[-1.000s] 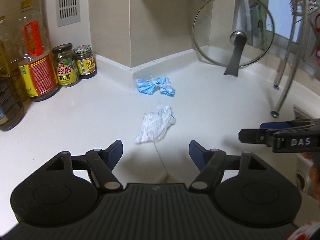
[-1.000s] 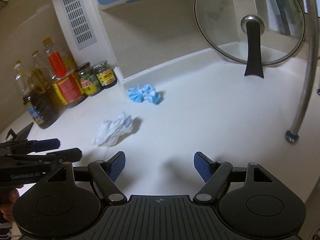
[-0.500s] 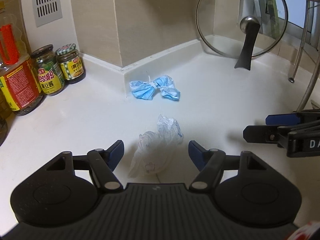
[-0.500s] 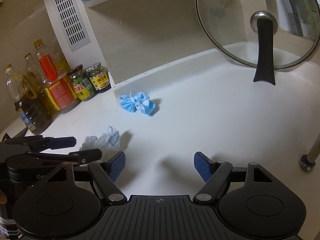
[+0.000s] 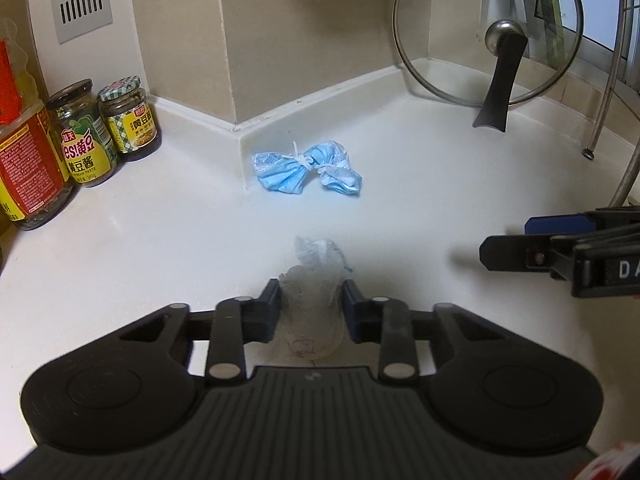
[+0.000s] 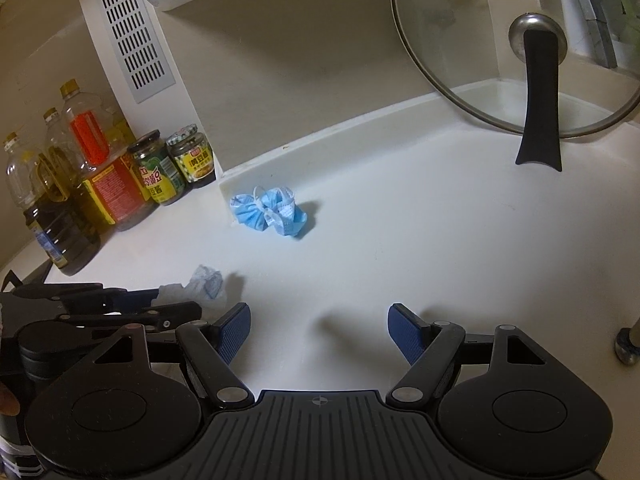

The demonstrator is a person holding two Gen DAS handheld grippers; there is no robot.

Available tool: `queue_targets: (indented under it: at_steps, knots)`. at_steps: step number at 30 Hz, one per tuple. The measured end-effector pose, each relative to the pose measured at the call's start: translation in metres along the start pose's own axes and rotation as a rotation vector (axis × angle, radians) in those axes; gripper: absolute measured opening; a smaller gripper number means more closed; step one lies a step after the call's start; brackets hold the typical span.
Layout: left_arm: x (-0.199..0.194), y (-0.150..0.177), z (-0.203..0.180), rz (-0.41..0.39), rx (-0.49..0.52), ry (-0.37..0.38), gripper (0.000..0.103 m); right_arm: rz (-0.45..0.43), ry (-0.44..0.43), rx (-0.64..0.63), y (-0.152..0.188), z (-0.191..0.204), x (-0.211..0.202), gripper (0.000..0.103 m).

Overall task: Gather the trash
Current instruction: 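Grasp the crumpled white plastic bag with the left tool, then grasp the blue face mask with the right tool while the left tool holds the bag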

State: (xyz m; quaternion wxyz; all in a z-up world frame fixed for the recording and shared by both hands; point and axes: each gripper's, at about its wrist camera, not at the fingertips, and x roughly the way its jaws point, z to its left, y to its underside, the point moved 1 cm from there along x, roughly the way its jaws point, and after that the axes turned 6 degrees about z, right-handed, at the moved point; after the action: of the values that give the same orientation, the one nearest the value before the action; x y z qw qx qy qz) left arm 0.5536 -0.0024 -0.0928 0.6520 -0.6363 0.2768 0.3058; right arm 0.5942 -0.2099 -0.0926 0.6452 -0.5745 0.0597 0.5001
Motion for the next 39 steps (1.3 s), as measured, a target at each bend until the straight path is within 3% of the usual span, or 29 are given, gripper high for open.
queue_targets:
  at_steps: [14, 32, 39]
  knots:
    - [-0.028, -0.012, 0.045, -0.069, -0.141, -0.095, 0.024, -0.027, -0.045, -0.087, -0.023, 0.006, 0.03, 0.076]
    - [-0.034, -0.01, 0.1, -0.061, -0.25, -0.208, 0.024, -0.033, -0.109, -0.272, -0.079, 0.023, 0.111, 0.075]
    - [-0.038, -0.005, 0.106, -0.054, -0.257, -0.221, 0.024, -0.017, -0.099, -0.289, -0.083, 0.029, 0.131, 0.061]
